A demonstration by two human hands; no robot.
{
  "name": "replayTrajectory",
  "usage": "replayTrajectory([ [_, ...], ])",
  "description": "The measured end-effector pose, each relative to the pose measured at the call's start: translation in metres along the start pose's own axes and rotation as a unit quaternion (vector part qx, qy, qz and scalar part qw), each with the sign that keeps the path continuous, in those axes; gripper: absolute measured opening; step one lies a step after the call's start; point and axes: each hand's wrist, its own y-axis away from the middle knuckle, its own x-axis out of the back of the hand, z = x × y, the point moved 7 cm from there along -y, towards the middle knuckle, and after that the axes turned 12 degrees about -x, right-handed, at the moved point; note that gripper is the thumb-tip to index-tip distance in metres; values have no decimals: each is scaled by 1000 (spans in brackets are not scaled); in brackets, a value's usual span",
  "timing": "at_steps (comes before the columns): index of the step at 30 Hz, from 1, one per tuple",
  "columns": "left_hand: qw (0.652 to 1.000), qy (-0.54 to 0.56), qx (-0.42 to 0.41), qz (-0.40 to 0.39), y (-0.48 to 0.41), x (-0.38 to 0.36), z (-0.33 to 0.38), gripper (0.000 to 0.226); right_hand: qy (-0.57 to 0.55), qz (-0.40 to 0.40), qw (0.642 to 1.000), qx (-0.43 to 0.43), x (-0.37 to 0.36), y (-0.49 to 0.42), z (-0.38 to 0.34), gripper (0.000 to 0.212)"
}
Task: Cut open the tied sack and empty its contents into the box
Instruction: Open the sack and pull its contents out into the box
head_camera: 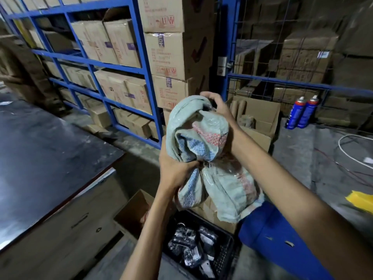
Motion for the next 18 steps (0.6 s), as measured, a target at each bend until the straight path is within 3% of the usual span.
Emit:
replayTrajectory([
  [2, 999, 1, 39, 17, 7, 11, -11, 69, -3, -102, 995, -6, -20, -1, 11, 66],
  [5, 992, 17, 100, 81, 13, 25, -9, 30, 75, -91, 992, -52, -33, 17, 9, 73],
  [8, 969, 73, 162, 173, 14, 39, -20, 23, -16, -184, 981, -65, -68, 49, 31, 98],
  [11, 959, 87, 194, 189, 19, 46, -31, 26, -54, -174, 983, -30, -100, 59, 48, 119],
  [14, 946, 143, 213, 199, 32, 52, -37, 17, -84, -182, 979, -45, -117, 61, 62, 112],
  [18, 944, 149, 231, 184, 37, 67, -56, 41, -89, -203, 973, -64, -144, 56, 77, 92],
])
